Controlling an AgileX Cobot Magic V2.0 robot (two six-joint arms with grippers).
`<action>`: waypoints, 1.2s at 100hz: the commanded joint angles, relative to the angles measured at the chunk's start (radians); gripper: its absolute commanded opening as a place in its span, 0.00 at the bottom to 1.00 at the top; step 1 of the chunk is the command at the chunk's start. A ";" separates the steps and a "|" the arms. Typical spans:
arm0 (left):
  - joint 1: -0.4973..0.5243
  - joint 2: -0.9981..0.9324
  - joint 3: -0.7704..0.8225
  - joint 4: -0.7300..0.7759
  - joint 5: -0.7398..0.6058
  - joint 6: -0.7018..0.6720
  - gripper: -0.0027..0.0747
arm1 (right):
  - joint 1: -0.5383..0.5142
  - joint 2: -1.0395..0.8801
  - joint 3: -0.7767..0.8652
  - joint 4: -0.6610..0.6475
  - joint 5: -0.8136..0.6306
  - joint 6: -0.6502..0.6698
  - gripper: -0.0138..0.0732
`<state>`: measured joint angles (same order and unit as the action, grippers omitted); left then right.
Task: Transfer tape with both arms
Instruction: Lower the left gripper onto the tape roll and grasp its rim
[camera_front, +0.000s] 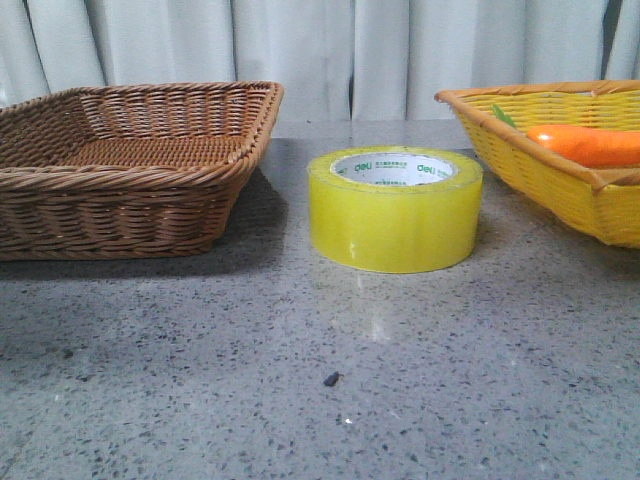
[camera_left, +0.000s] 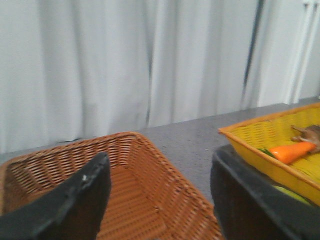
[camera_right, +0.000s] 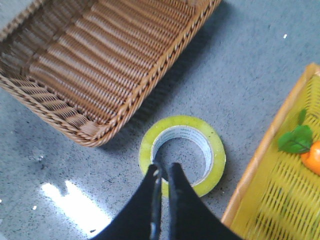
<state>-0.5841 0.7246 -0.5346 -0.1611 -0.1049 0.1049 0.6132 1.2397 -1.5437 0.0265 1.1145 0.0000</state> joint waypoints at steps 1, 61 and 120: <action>-0.074 0.090 -0.108 0.030 -0.037 -0.006 0.56 | -0.002 -0.072 -0.010 -0.014 -0.047 0.000 0.08; -0.354 0.682 -0.624 0.042 0.343 -0.006 0.57 | -0.002 -0.267 0.038 -0.017 -0.030 0.000 0.08; -0.374 0.926 -0.775 0.026 0.469 -0.004 0.70 | -0.002 -0.288 0.038 -0.017 0.012 0.000 0.07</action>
<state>-0.9489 1.6656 -1.2666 -0.1228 0.4149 0.1049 0.6132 0.9642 -1.4856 0.0242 1.1781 0.0000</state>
